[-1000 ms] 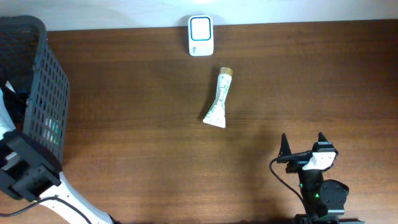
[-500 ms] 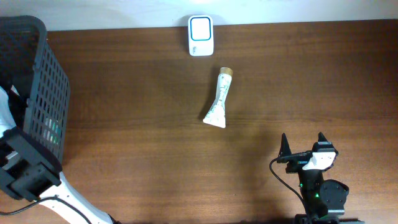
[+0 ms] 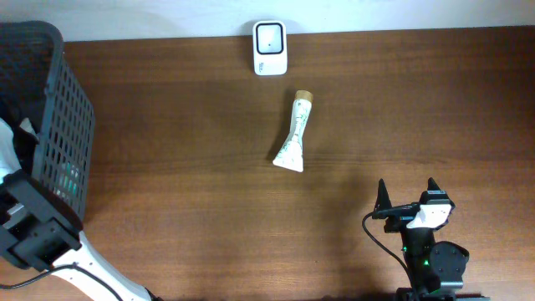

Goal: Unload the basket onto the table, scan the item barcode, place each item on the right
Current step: 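Grasp the green Kleenex tissue pack in the basket with the left gripper, then carry the tissue pack beside the shampoo tube and release it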

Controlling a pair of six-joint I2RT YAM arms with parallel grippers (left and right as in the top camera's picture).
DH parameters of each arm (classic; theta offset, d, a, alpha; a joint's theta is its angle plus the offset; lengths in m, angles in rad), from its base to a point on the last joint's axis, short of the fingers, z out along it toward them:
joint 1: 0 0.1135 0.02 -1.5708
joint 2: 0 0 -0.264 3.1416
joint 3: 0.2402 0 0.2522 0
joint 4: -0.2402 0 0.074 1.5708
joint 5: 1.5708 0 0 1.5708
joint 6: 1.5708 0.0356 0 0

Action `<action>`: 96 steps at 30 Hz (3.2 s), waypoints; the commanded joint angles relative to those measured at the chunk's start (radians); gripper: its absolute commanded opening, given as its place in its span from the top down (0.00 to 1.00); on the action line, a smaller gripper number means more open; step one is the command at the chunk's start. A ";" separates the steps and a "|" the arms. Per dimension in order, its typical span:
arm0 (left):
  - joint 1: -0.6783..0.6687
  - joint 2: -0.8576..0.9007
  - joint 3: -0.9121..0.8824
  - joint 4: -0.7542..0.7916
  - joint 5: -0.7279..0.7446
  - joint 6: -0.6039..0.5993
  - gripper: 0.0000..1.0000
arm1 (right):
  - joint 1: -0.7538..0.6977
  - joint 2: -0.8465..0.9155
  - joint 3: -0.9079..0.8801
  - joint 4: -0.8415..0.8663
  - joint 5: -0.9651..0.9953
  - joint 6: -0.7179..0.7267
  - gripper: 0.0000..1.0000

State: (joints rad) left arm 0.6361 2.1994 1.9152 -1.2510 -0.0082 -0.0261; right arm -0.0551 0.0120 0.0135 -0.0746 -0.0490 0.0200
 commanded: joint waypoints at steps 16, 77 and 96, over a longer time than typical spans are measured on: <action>0.025 0.013 -0.119 -0.057 0.012 0.021 0.08 | 0.009 -0.008 -0.008 -0.003 0.005 0.003 0.01; -0.282 -0.141 1.221 -0.253 0.642 -0.171 1.00 | 0.009 -0.008 -0.008 -0.003 0.005 0.003 0.01; -0.919 -0.139 1.009 -0.436 0.296 -0.052 1.00 | 0.009 -0.008 -0.008 -0.003 0.005 0.003 0.01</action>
State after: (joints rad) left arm -0.2092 2.0571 3.0211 -1.6867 0.3119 -0.0937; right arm -0.0551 0.0120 0.0135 -0.0746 -0.0490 0.0196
